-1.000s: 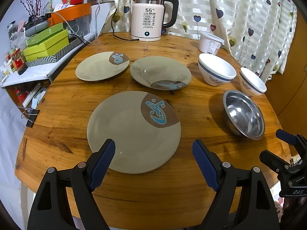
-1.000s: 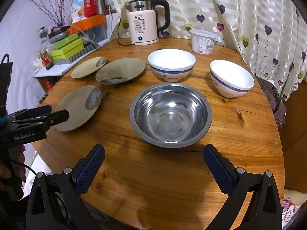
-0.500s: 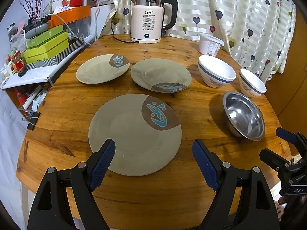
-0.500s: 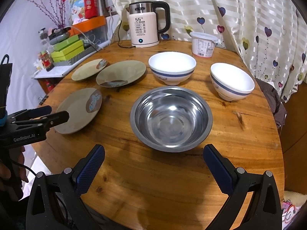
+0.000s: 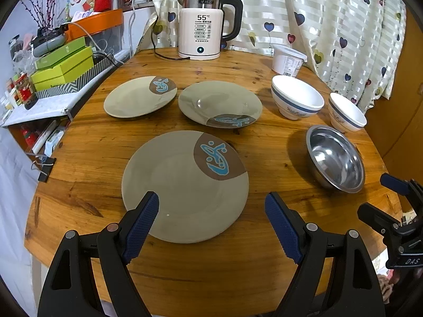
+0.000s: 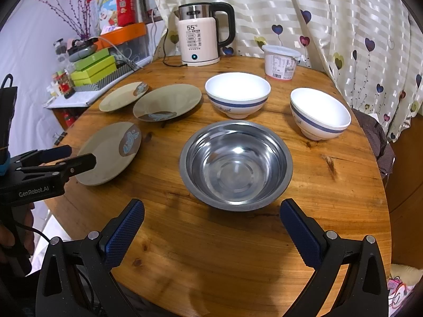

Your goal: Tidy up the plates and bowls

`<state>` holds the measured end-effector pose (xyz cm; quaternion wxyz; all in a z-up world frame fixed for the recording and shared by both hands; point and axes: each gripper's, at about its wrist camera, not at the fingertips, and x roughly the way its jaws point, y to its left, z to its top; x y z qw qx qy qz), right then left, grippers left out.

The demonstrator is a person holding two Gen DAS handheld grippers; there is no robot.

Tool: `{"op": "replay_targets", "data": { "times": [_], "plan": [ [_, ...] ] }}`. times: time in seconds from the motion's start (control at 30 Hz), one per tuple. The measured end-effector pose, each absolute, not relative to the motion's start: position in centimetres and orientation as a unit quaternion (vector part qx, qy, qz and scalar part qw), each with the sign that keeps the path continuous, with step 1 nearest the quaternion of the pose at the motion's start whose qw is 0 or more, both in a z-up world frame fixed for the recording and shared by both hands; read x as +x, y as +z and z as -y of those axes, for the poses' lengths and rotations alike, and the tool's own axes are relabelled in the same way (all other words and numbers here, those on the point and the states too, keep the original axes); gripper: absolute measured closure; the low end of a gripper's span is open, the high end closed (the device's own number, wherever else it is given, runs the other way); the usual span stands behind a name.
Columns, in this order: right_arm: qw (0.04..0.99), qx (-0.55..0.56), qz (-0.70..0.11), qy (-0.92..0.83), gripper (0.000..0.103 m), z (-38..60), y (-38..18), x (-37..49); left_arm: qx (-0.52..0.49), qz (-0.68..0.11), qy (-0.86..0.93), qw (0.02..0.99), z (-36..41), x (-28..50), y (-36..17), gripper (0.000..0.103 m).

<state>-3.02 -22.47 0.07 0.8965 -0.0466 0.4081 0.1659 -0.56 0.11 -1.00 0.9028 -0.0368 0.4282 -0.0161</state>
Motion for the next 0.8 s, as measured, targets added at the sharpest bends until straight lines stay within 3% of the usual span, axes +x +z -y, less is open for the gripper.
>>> {"op": "replay_targets", "data": {
  "times": [0.8],
  "plan": [
    [0.9,-0.045,-0.402,0.165,0.0,22.21,0.31,-2.58,-0.052,-0.429,-0.021,0.901,-0.38,-0.51,-1.11,0.02]
  ]
}}
